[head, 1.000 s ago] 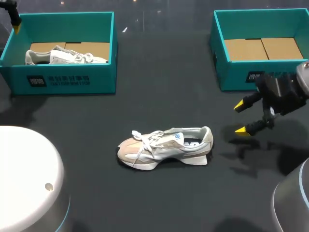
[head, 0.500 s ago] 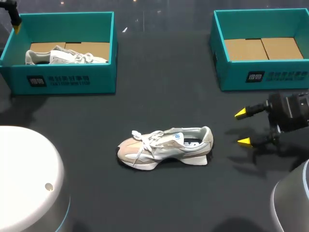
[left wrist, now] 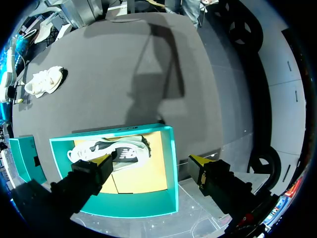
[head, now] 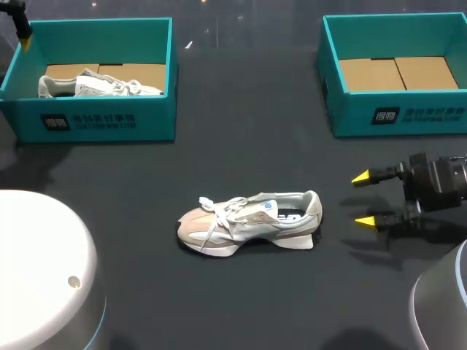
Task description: Take the shoe out of the shoebox, open the shoe tongue, remove and reinsert the insole, then place the shoe into the shoebox
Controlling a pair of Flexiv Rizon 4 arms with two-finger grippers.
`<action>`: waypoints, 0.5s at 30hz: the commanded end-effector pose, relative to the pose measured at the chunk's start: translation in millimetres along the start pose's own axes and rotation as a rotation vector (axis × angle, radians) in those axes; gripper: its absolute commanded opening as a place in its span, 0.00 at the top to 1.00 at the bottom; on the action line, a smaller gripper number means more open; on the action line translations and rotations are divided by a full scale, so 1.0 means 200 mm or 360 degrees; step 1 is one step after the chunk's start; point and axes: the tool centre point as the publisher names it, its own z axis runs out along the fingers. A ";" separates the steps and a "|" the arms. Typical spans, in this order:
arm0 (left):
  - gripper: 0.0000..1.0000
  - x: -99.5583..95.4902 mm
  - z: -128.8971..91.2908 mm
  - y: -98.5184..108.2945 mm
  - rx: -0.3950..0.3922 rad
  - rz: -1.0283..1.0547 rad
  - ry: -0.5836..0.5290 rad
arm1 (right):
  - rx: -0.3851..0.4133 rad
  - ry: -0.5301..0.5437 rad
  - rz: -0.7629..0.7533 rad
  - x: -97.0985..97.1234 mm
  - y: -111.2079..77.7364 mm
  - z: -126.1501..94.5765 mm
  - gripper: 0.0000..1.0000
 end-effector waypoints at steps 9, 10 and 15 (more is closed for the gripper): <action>0.00 0.00 0.00 0.00 -0.0002 0.0001 0.0003 | -0.0205 0.0010 0.0036 -0.03 -0.21 0.02 0.00; 0.00 0.00 0.00 0.00 -0.0002 0.0001 0.0003 | -0.0209 0.0007 0.0038 -0.03 -0.21 0.02 0.00; 0.00 0.00 0.00 0.00 -0.0002 0.0001 0.0003 | -0.0217 -0.0006 0.0047 -0.03 -0.22 0.02 0.00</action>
